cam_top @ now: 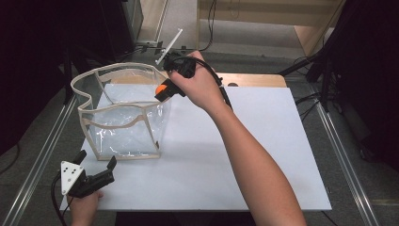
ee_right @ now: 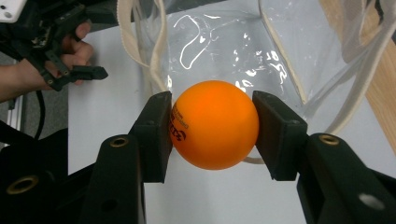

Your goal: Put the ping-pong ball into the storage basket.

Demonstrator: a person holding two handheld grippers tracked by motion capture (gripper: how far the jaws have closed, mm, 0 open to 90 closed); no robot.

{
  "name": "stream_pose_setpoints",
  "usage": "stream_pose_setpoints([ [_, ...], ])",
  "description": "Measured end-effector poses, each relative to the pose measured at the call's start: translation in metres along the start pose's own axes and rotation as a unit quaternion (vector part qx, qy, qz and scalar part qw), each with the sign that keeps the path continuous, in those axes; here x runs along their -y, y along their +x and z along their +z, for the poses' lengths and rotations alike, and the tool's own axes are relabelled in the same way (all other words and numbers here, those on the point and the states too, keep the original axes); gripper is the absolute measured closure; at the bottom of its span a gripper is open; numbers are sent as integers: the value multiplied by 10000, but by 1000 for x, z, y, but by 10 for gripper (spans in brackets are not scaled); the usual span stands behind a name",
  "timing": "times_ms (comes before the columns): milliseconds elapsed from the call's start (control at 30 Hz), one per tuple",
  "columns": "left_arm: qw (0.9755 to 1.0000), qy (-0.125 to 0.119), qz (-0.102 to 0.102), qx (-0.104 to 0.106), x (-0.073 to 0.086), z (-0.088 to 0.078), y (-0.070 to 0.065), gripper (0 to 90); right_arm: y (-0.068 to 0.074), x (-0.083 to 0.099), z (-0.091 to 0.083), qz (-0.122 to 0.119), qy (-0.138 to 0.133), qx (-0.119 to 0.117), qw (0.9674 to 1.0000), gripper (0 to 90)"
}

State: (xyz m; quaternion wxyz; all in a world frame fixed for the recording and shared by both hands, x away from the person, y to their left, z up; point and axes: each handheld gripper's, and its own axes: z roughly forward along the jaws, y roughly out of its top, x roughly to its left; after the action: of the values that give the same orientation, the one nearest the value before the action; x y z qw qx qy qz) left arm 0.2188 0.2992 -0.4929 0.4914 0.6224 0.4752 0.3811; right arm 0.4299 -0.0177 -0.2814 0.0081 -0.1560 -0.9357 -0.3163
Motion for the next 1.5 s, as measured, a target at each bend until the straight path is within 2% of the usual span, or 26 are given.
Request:
stream_pose_setpoints([
  [233, 10000, 0, 2, 1, 0, 0, 0, 0, -3, -1, 2, 74, -34, 225, 9997, 478],
  [400, 10000, -10, -13, 5, 0, 0, 0, 0, -4, -2, 7, 140, 56, 413, 9990, 477],
  [600, 10000, -16, -22, 11, 0, 0, 0, 0, -6, -3, 12, 138, 64, 498, 9986, 475],
  [667, 10000, -15, -25, 12, 0, 0, 0, 0, -6, -3, 13, 208, 83, 547, 9983, 466],
  [733, 10000, -16, -26, 15, 0, 0, 0, 0, -7, -3, 13, 229, 54, 558, 9982, 406],
  [1033, 10000, -2, -23, 13, 0, 0, 1, 0, -3, 3, 2, 306, -7, 748, 9967, 271],
  [1233, 10000, -9, -38, 10, 0, 0, 1, 0, -1, 17, -2, 301, 14, 701, 9971, 129],
  [1400, 10000, -8, -21, 11, 0, 0, 0, 0, 1, 27, -2, 328, 20, 719, 9969, 84],
  [1433, 10000, -11, -23, 14, 0, 0, 0, 0, 1, 32, -2, 344, 29, 690, 9970, 24],
  [1500, 10000, -6, -6, 11, 0, 0, 1, 0, 2, 36, 0, 357, 85, 664, 9971, 0],
])
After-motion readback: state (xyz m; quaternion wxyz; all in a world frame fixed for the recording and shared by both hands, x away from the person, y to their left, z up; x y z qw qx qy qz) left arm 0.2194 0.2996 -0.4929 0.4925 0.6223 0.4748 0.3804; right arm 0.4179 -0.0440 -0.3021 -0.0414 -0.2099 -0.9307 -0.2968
